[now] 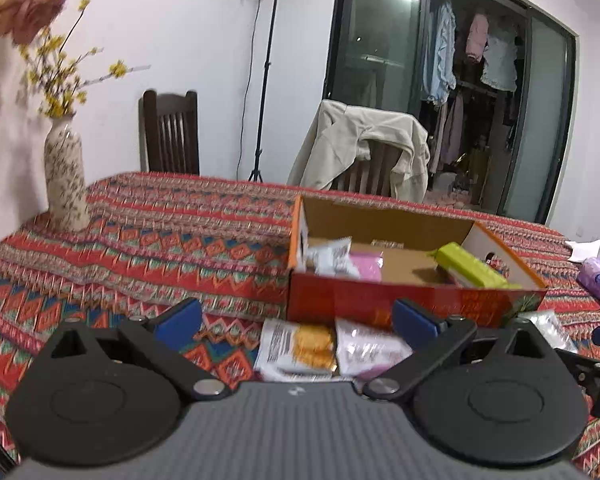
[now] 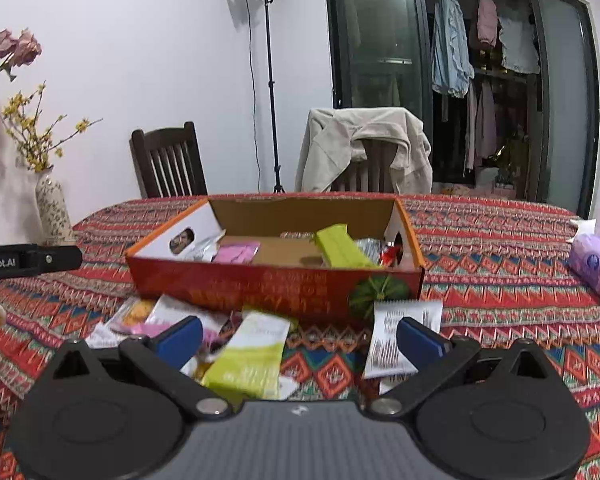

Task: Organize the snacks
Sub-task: 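Move both tools back over the remaining snack packets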

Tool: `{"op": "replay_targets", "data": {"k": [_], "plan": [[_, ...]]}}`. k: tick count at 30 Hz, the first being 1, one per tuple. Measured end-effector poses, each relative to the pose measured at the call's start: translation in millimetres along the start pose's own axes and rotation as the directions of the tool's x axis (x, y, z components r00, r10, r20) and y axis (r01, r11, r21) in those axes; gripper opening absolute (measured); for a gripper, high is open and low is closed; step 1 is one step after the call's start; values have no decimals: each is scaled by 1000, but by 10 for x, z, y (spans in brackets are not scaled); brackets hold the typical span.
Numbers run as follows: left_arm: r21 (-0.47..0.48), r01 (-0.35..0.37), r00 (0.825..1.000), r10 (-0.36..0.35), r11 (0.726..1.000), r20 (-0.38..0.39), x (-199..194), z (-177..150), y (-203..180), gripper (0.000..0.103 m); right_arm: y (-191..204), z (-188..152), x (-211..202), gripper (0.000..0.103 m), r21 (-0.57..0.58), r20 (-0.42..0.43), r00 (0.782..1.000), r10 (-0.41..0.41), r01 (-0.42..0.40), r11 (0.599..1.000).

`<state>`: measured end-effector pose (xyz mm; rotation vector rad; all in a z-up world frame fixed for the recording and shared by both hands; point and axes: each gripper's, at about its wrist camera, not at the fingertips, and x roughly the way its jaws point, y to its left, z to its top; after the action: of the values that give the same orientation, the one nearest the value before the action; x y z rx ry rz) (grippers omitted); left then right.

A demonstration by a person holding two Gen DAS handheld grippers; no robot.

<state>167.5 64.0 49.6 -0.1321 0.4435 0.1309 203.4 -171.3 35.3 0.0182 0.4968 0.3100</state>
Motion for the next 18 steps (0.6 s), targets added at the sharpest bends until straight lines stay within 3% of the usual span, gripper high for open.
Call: {"op": "replay_targets", "data": {"k": [7, 12, 18], "plan": [[-19, -28, 999, 28, 999, -38, -1, -132, 178, 103, 82, 12, 101, 101, -11, -39, 999, 20, -20, 1000], [-35, -42, 999, 40, 999, -36, -49, -148, 292, 103, 172, 90, 404, 89, -36, -115, 993, 32, -36, 999], [-46, -54, 998, 52, 997, -47, -67, -185, 413, 103, 188, 113, 821, 68, 8, -223, 974, 37, -36, 999]]}}
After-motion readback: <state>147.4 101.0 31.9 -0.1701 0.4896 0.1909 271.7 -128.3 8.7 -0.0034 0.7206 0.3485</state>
